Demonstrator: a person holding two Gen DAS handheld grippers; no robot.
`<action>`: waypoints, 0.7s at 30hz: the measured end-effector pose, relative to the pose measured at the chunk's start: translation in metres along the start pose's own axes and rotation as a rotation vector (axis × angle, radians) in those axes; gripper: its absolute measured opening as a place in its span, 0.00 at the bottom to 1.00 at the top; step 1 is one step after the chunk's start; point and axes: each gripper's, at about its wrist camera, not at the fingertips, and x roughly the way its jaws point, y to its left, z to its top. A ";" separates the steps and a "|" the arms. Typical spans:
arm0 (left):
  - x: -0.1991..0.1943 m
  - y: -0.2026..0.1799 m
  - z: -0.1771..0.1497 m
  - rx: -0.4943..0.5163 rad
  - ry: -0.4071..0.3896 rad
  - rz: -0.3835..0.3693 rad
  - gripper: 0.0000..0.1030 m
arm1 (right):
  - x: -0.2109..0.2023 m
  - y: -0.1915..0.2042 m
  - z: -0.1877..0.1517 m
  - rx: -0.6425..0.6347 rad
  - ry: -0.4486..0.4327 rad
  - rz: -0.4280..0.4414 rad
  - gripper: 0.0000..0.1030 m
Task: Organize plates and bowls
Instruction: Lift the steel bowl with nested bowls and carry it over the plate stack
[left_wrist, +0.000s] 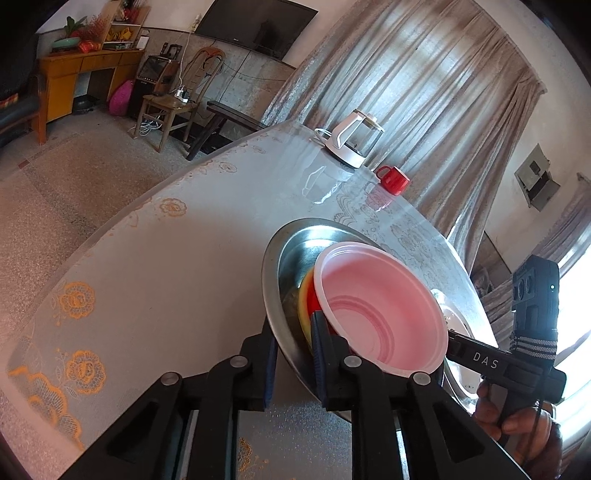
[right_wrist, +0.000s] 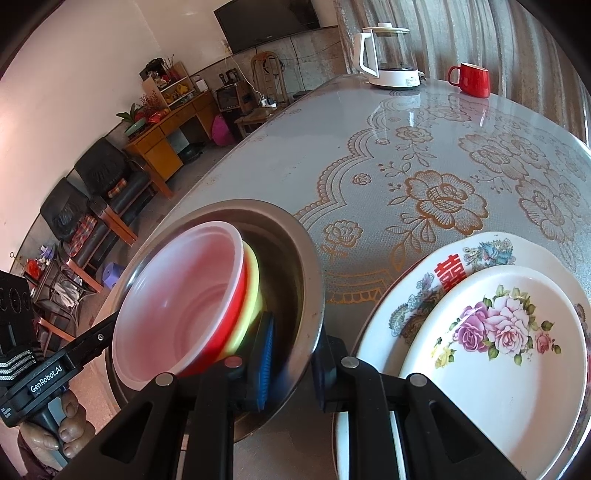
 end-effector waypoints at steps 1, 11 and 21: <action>-0.002 -0.002 0.000 0.009 -0.009 -0.001 0.17 | -0.001 0.000 0.000 -0.001 -0.004 -0.001 0.17; -0.017 -0.018 -0.002 0.071 -0.034 -0.012 0.18 | -0.018 -0.001 -0.005 -0.001 -0.049 -0.001 0.17; -0.027 -0.053 0.000 0.134 -0.060 -0.034 0.18 | -0.052 -0.011 -0.013 0.030 -0.115 -0.004 0.17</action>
